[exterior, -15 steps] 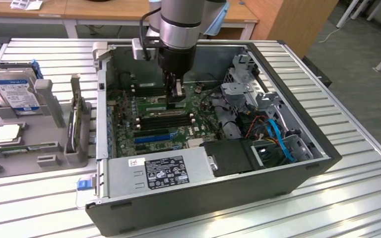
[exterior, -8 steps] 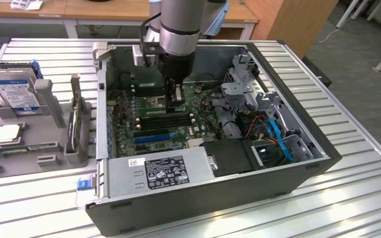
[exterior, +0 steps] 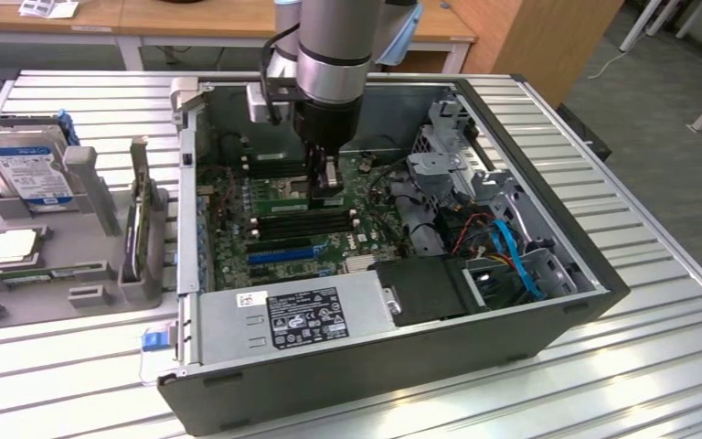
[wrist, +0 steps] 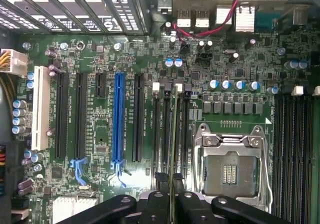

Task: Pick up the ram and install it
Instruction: 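Insert the ram into the slot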

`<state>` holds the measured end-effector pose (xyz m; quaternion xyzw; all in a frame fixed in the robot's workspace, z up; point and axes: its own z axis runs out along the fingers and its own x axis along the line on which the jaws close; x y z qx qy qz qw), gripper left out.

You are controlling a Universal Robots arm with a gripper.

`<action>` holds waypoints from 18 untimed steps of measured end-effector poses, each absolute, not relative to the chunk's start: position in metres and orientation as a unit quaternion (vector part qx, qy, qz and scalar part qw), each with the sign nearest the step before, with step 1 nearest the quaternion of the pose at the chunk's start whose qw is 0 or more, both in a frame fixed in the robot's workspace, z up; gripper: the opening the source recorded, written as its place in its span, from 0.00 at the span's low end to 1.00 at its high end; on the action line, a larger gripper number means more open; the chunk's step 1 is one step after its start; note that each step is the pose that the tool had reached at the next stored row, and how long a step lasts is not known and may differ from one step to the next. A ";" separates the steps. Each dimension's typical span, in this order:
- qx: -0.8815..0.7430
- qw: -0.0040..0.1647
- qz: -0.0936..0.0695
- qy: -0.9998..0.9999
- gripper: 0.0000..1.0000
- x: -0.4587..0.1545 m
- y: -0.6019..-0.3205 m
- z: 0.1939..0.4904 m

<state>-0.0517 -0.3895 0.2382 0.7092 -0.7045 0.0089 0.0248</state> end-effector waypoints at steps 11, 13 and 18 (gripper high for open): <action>0.712 0.025 0.009 -0.702 0.14 -0.047 -0.399 0.238; 0.712 0.025 0.009 -0.702 0.14 -0.047 -0.402 0.238; 0.712 0.025 0.009 -0.702 0.14 -0.047 -0.402 0.237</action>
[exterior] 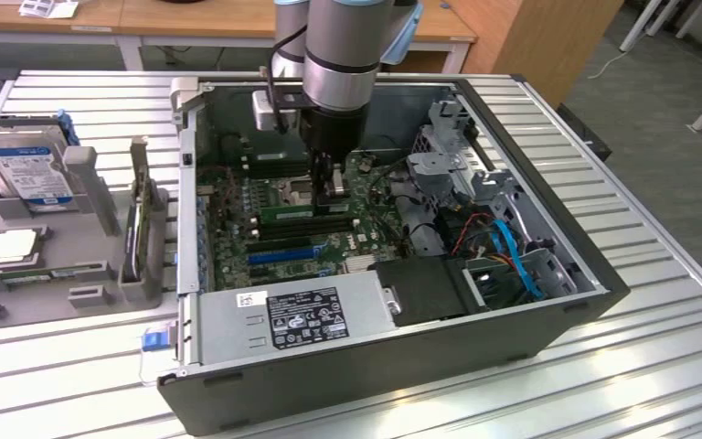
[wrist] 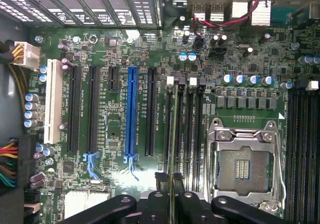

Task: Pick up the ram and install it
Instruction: 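Insert the ram into the slot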

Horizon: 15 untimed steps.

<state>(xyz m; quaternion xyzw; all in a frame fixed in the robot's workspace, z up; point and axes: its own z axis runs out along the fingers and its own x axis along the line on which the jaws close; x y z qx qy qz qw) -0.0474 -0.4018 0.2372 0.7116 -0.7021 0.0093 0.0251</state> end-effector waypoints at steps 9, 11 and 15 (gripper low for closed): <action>0.712 0.027 0.011 -0.702 0.14 -0.048 -0.402 0.228; 0.712 0.027 0.011 -0.702 0.14 -0.048 -0.402 0.228; 0.713 0.027 0.011 -0.700 0.14 -0.048 -0.402 0.228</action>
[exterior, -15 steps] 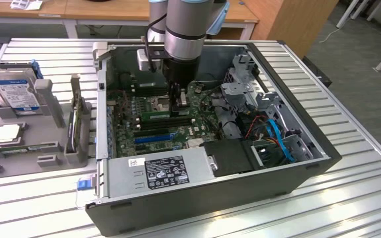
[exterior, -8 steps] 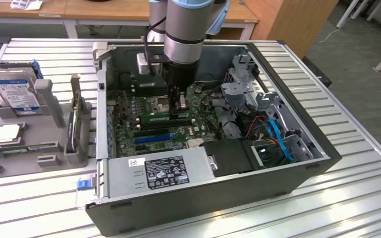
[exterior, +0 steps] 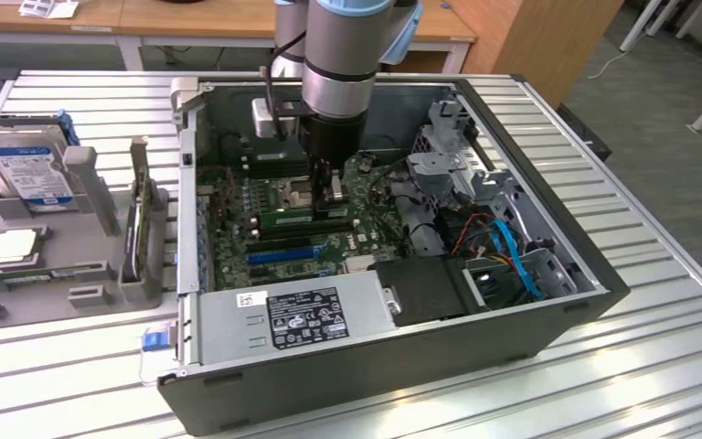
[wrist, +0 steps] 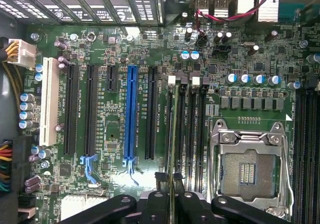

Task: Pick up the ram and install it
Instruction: 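Insert the ram into the slot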

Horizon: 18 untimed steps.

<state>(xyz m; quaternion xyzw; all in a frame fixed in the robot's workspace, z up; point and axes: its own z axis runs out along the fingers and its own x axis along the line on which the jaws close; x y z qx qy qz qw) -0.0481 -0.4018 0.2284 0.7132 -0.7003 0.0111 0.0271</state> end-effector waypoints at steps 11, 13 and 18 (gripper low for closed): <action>0.723 0.028 0.011 -0.691 0.14 -0.048 -0.402 0.229; 0.723 0.028 0.011 -0.690 0.14 -0.048 -0.402 0.229; 0.723 0.028 0.011 -0.690 0.14 -0.048 -0.402 0.227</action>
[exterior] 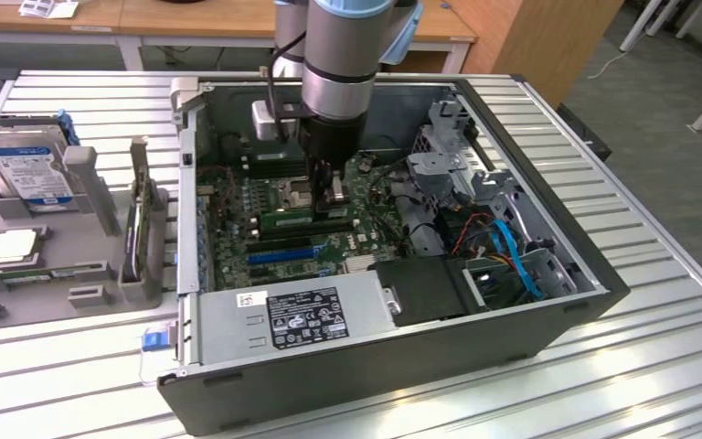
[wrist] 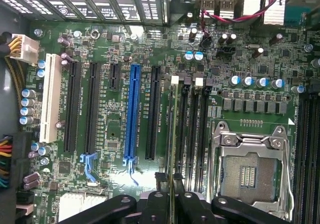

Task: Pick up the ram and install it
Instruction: 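Insert the ram into the slot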

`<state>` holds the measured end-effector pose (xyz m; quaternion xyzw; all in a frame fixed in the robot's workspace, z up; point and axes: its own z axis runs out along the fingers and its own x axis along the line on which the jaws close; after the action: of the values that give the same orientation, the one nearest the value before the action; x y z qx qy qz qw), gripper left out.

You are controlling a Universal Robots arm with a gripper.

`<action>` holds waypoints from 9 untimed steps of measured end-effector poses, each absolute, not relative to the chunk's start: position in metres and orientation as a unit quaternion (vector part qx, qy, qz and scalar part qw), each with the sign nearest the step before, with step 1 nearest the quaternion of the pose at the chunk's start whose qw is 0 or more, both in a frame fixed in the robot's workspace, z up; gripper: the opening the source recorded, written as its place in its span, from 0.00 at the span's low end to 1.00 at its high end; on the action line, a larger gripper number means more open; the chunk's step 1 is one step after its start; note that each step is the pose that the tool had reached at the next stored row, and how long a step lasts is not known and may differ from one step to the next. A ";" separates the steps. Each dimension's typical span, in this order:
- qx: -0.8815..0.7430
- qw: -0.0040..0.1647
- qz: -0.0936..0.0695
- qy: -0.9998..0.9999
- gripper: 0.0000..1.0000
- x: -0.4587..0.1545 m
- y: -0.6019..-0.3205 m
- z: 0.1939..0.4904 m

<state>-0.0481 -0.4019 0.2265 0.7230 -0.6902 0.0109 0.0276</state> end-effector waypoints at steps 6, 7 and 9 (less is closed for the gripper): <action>0.723 0.028 0.011 -0.690 0.14 -0.048 -0.402 0.226; 0.723 0.027 0.011 -0.690 0.14 -0.048 -0.402 0.225; 0.723 0.028 0.011 -0.690 0.14 -0.048 -0.402 0.224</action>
<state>-0.0482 -0.4018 0.2245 0.7230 -0.6902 0.0109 0.0275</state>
